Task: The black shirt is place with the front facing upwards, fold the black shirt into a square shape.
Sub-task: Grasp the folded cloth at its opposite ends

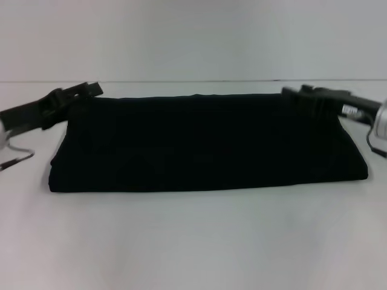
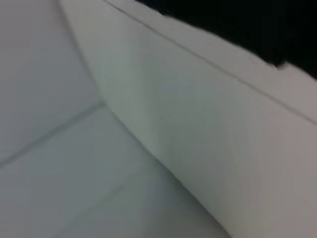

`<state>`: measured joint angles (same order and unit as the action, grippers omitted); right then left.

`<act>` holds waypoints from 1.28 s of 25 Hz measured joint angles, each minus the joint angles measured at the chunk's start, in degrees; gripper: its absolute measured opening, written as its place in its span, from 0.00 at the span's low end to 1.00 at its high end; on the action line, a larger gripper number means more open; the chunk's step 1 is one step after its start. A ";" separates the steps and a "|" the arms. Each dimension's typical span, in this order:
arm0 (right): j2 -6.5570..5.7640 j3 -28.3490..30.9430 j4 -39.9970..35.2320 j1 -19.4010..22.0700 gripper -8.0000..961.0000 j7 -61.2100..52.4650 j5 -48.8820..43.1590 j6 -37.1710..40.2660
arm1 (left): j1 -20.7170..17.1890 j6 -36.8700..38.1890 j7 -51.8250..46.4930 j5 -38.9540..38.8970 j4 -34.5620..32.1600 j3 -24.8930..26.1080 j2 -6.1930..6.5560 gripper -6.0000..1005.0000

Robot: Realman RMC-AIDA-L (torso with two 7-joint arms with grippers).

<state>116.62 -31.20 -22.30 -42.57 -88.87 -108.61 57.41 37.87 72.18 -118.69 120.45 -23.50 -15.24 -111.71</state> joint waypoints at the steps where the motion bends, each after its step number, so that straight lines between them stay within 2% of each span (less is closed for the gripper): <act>1: -0.30 -1.19 -0.59 0.97 0.59 1.99 0.00 3.65 | -0.95 3.57 -1.09 0.01 0.15 0.13 0.77 0.64; 4: -0.66 -4.62 -2.18 3.50 0.63 7.90 -0.02 12.04 | -4.53 13.97 -3.85 -0.48 -0.86 1.63 1.61 0.71; 6: -0.09 -6.48 -2.57 4.81 0.66 12.31 -0.03 15.19 | -7.11 17.16 -6.99 -0.45 -2.11 1.83 1.58 0.75; 7: 0.34 -7.07 -2.69 5.29 0.67 14.13 -0.03 15.68 | -7.84 17.35 -7.87 -0.32 -2.42 1.60 1.54 0.77; 9: 1.18 -7.85 -2.69 6.06 0.78 17.48 -0.03 15.79 | -10.37 17.49 -10.42 0.59 -2.92 0.79 1.34 0.80; 11: 1.89 -8.42 -2.33 6.40 0.85 19.88 -0.04 15.23 | -11.94 16.69 -11.78 1.14 -2.82 0.41 1.14 0.83; 15: 2.71 -10.72 -2.09 6.63 0.98 22.88 -1.06 12.55 | -13.50 13.65 -16.24 2.12 -2.52 -1.51 0.81 0.88; 20: 2.86 -13.07 -2.05 6.41 0.98 23.69 -2.48 10.70 | -13.60 9.48 -20.08 3.98 -1.97 -2.31 0.54 0.87; 32: 3.10 -13.87 -1.95 6.67 0.98 24.79 -2.33 11.40 | -12.52 1.21 -23.85 4.45 0.26 -3.04 0.54 0.87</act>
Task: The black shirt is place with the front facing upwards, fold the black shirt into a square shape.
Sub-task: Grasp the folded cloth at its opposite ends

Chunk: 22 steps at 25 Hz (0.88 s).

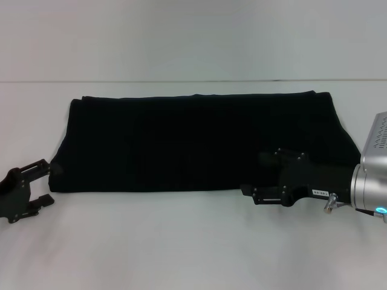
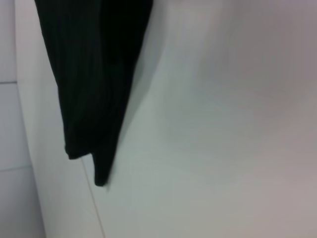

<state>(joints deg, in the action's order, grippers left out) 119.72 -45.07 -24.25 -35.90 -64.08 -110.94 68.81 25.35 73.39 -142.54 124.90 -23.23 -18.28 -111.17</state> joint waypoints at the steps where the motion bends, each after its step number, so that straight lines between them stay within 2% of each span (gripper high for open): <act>1: 0.00 -0.01 0.00 0.00 0.98 -0.13 0.03 0.02 | 0.10 -0.43 -0.09 0.00 0.21 -0.01 0.00 0.87; 13: -0.01 -0.02 0.49 0.04 0.98 -0.31 0.18 0.11 | 4.00 -6.87 -0.55 0.00 3.45 -0.28 -0.19 0.87; 22: 0.04 0.36 0.70 0.10 0.98 -0.34 0.29 0.46 | 5.96 -9.09 -0.29 -0.01 2.89 -5.08 -0.03 0.86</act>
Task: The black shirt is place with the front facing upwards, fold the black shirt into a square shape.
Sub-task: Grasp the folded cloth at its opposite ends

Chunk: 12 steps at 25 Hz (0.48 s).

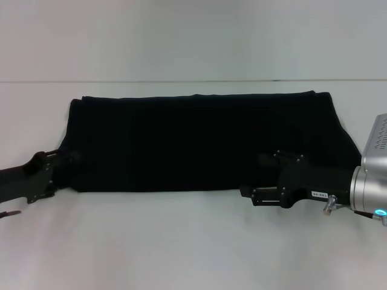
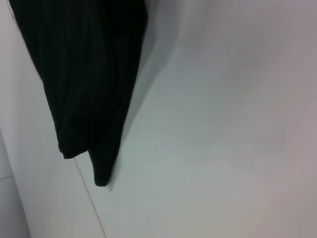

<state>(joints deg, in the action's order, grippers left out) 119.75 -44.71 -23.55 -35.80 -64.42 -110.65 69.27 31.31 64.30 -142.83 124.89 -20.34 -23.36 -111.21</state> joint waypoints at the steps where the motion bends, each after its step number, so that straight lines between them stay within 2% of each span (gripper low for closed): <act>1: 0.01 0.02 0.02 0.01 0.98 0.00 0.01 0.04 | 0.04 -0.12 0.34 0.01 -0.18 -0.10 -0.01 0.86; 4: 0.03 0.02 0.09 0.03 0.98 0.00 0.08 0.08 | -0.09 -0.37 0.62 0.01 -1.24 -0.79 -0.36 0.85; 10: 0.04 -0.01 0.09 0.10 0.98 0.00 0.09 0.14 | -0.08 -0.51 0.45 0.01 -1.44 -1.00 -0.53 0.68; 12: 0.04 -0.05 0.09 0.13 0.98 0.00 0.09 0.22 | -0.07 -0.53 0.61 0.01 -1.45 -1.03 -0.57 0.59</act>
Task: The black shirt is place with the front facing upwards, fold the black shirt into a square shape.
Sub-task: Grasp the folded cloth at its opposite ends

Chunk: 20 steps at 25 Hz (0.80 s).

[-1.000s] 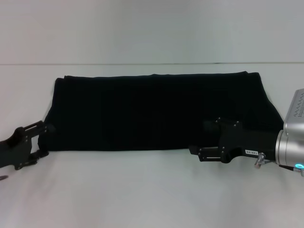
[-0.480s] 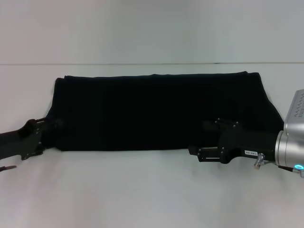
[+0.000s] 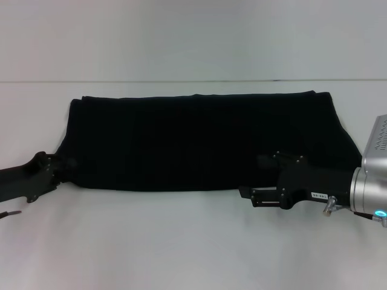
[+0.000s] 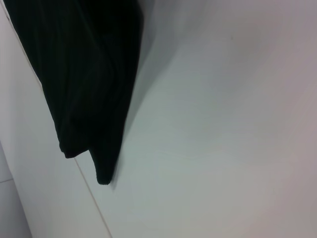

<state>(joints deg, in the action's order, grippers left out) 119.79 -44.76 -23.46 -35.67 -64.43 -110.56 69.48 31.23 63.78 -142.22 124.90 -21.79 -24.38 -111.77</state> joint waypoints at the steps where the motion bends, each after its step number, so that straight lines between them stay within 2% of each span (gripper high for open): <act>1: 0.00 -0.02 0.00 0.00 0.98 0.00 0.00 0.07 | 0.00 -0.01 0.09 0.00 -0.01 -0.01 -0.03 0.54; 14: -0.07 0.26 -0.29 0.58 0.98 -0.07 0.03 0.58 | -0.59 -0.88 2.57 -0.73 -0.24 1.99 -0.26 0.02; 18: -0.25 1.50 -0.69 1.24 0.98 -0.32 0.36 0.63 | -1.81 -0.15 2.73 -0.81 -2.10 3.85 0.17 0.02; 20: -0.53 2.60 -0.78 1.67 0.98 -0.49 0.39 0.84 | -3.29 0.23 2.38 -0.83 -3.86 5.29 0.95 0.02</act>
<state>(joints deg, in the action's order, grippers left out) 119.26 -42.16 -24.25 -34.01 -64.91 -110.17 70.32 27.95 64.00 -139.84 124.07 -25.65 -19.09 -110.83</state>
